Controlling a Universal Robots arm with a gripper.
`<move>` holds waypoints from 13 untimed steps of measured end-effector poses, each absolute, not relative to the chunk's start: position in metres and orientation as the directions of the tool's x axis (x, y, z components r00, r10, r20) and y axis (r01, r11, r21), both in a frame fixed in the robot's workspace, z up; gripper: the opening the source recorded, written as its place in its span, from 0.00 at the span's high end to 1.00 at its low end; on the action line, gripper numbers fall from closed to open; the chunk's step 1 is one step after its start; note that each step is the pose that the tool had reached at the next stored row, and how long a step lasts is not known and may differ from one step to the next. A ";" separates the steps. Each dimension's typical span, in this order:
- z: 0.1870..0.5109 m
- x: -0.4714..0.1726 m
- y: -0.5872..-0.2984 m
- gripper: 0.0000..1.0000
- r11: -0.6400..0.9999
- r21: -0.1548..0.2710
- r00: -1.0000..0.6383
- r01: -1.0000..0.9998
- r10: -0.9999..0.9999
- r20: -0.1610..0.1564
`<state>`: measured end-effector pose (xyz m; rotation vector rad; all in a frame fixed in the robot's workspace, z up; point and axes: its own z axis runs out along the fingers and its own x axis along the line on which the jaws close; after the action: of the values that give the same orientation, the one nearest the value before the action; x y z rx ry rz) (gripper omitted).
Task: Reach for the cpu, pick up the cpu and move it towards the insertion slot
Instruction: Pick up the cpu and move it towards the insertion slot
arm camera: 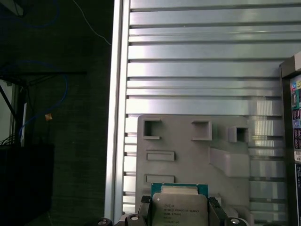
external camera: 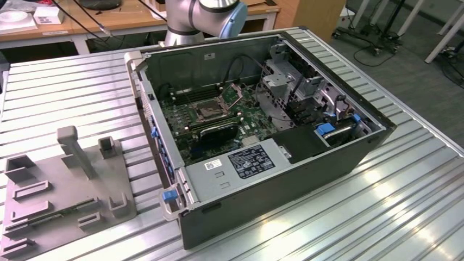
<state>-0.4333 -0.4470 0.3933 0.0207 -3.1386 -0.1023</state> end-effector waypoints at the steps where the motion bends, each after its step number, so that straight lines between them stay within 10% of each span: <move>1: 0.393 -0.433 -0.447 0.45 0.998 0.065 -1.000 -0.013 -0.013 0.001; 13: 0.393 -0.427 -0.447 0.45 0.998 0.065 -1.000 -0.013 -0.013 0.001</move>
<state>-0.4266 -0.4470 0.3934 0.0207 -3.1386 -0.1023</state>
